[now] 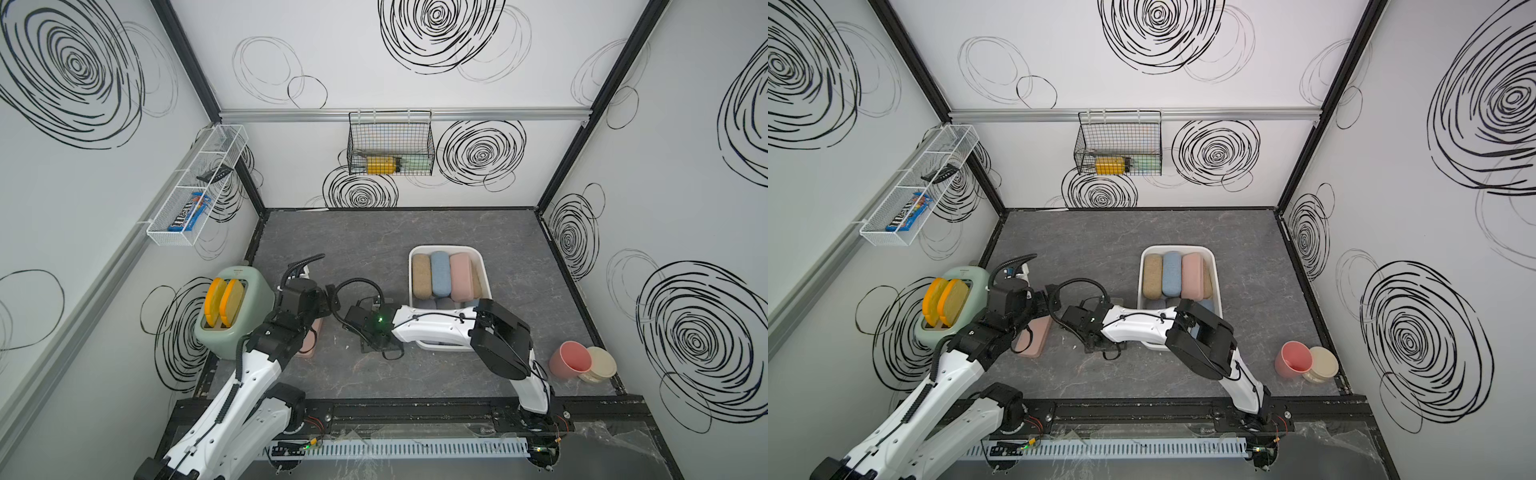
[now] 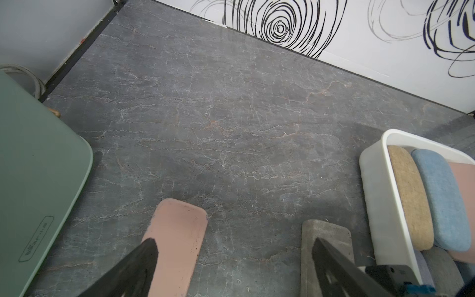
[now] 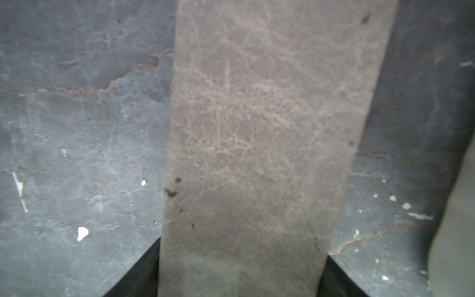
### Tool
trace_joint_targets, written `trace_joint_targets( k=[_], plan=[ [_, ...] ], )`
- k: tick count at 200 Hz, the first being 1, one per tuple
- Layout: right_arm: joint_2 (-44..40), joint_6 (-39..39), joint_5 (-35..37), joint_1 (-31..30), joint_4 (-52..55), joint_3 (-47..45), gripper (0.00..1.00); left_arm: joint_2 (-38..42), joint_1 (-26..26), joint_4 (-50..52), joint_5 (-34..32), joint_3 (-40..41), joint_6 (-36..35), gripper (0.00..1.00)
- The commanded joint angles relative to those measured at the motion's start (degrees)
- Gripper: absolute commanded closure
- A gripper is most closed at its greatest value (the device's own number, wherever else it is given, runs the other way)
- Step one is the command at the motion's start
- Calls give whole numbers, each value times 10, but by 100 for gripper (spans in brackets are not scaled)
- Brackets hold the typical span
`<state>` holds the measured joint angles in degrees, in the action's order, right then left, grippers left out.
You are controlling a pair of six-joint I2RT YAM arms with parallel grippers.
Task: Put the glasses cases into the storage boxes
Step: Pick up the glasses case at the center of the board.
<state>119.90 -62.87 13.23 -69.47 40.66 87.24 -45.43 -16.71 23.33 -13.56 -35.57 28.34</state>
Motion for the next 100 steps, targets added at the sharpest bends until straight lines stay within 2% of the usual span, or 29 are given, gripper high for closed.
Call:
trace_joint_targets(
  k=[1, 53, 75, 100],
  plan=[
    [-22, 18, 19, 0, 19, 14, 33, 3, 2, -2, -27, -22, 13, 3],
    [-107, 65, 49, -4, 70, 52, 39, 23, 12, -5, -39, -17, 18, 4],
    [-176, 86, 63, -2, 88, 24, 40, 14, 11, -5, -30, -18, 16, 3],
    [-264, 88, 59, 27, 119, -42, 40, 6, 11, -11, -14, -16, 14, 2]
  ],
)
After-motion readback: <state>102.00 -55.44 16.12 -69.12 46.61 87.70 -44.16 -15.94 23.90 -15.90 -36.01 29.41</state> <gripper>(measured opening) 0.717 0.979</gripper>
